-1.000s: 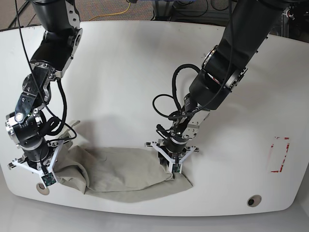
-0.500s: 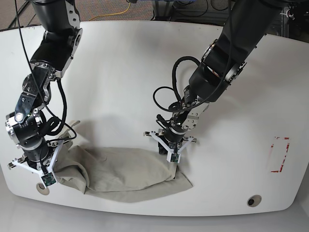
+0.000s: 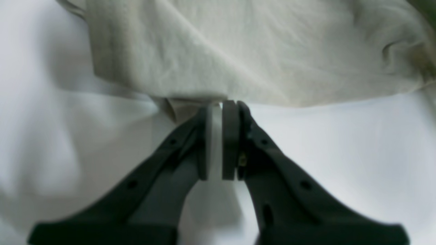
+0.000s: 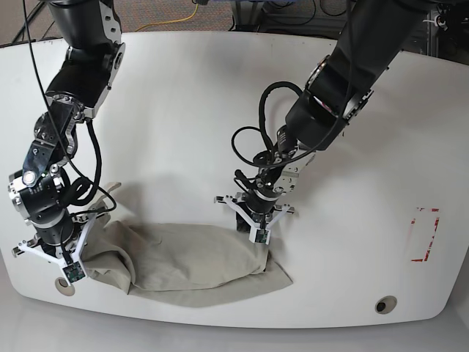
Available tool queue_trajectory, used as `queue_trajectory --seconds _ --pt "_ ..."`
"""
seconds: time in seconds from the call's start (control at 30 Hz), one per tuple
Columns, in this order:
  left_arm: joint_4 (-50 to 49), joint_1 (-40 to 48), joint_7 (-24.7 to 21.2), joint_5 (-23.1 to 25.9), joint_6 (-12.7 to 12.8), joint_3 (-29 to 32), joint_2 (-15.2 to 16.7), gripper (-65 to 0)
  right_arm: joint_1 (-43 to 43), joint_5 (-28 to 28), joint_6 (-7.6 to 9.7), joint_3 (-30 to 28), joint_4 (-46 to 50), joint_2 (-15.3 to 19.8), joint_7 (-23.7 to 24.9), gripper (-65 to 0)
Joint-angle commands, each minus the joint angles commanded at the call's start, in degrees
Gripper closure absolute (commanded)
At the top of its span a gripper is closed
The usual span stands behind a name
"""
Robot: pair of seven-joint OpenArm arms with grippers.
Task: Layout the t-shirt on the table in an organized manner, then fold the t-shirt properly
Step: 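Lift the shirt end with the right gripper toward the left gripper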
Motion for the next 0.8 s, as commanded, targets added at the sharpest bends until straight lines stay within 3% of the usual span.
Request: queue_trajectory --seconds 0.1,0.47,0.6,0.8 --pt "4.4 0.0 1.0 -0.2 0.0 2.6 0.0 -3.6 0.0 0.0 0.0 -0.3 0.9 -0.1 0.0 -0.5" --pt "18.3 0.9 5.7 -0.1 0.0 2.8 0.0 -4.2 -4.3 0.0 0.0 -0.4 5.1 -1.7 0.0 -0.5" --pt "19.5 0.6 5.7 -0.1 0.0 2.8 0.0 -4.2 -8.8 0.2 0.0 -0.4 5.9 -1.8 0.0 -0.5" --pt "19.2 -1.1 5.5 0.0 0.0 2.9 0.0 -4.2 -15.5 0.3 0.0 0.0 6.2 -5.3 0.0 -0.3"
